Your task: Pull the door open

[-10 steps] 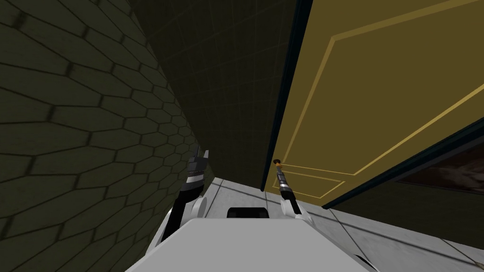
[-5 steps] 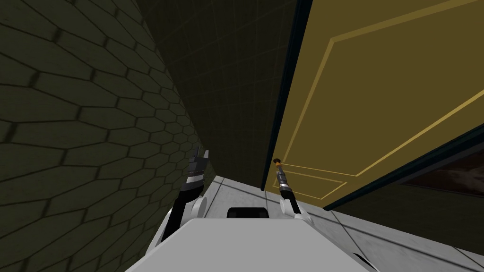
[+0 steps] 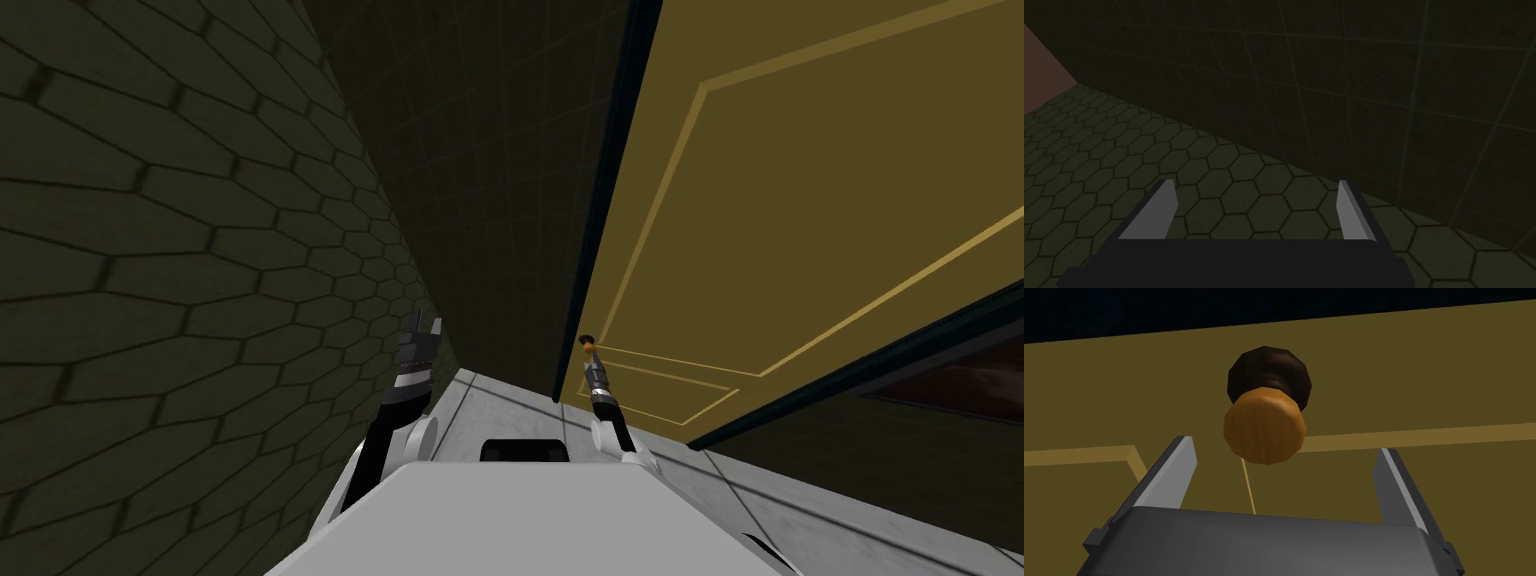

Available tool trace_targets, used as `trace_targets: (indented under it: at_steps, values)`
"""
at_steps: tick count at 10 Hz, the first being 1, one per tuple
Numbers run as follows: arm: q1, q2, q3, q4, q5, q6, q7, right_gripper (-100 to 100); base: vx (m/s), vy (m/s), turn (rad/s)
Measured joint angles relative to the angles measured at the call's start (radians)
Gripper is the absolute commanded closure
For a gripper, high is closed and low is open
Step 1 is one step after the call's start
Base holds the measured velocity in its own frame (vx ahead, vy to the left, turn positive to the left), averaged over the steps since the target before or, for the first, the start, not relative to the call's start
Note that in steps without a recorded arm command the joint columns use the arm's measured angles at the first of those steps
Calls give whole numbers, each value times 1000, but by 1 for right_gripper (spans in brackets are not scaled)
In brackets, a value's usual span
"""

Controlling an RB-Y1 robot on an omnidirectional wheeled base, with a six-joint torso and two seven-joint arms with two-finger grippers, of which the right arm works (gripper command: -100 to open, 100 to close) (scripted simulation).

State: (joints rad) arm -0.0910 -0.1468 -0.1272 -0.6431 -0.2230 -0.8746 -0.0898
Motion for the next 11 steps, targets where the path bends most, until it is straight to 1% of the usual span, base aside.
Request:
trace_targets:
  at_steps: [3,5,8,10,11]
  values:
    - [1,0,8,-5,-30,3,-70,-100,-33,-12,48]
    - [-1,1,17,-5,-61,3,-125,-100,-48,-22,66]
    - [-1,1,25,-9,-91,5,-195,-100,-34,-13,49]
    - [-1,2,34,-12,-122,7,-249,-100,-47,-21,61]
    - [-2,2,36,-12,-130,7,-273,-100,-32,-18,49]
